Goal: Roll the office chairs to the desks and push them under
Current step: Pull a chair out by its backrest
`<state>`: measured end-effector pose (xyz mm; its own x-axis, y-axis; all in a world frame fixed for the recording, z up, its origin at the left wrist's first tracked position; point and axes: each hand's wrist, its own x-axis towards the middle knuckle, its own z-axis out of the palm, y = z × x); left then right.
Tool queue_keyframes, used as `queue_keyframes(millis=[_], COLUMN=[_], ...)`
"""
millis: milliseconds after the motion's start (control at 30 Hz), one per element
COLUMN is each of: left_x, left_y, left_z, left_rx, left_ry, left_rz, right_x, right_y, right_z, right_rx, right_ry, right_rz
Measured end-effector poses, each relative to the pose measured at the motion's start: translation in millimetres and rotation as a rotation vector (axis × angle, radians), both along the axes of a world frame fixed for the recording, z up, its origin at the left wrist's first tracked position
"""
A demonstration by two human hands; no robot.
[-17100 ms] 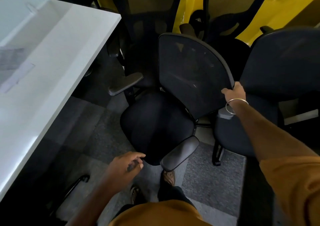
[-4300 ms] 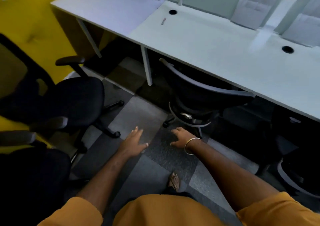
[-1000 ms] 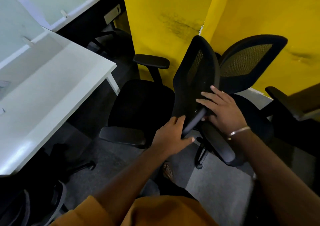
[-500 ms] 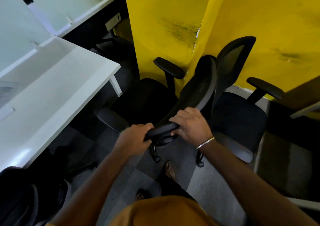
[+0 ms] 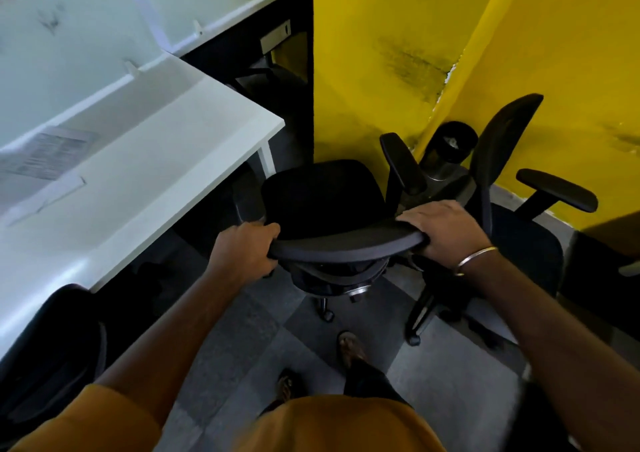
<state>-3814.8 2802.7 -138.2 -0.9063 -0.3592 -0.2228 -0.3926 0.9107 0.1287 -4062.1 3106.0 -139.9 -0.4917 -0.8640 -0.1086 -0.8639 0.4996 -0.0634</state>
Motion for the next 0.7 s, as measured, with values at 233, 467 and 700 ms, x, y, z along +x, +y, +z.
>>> queue_keyframes(millis=[233, 467, 700], left_x=[15, 47, 93], left_y=[26, 56, 71], left_z=[-13, -18, -22], left_rx=[-0.019, 0.004, -0.031], left_ry=[0.143, 0.188, 0.064], left_rz=[0.162, 0.239, 0.34], right_x=[-34, -29, -14], right_y=[-8, -6, -23], right_z=[-6, -13, -17], right_rx=[0.071, 0.047, 0.01], right_ry=[-0.01, -0.068, -0.038], right_rz=[0.264, 0.419, 0.668])
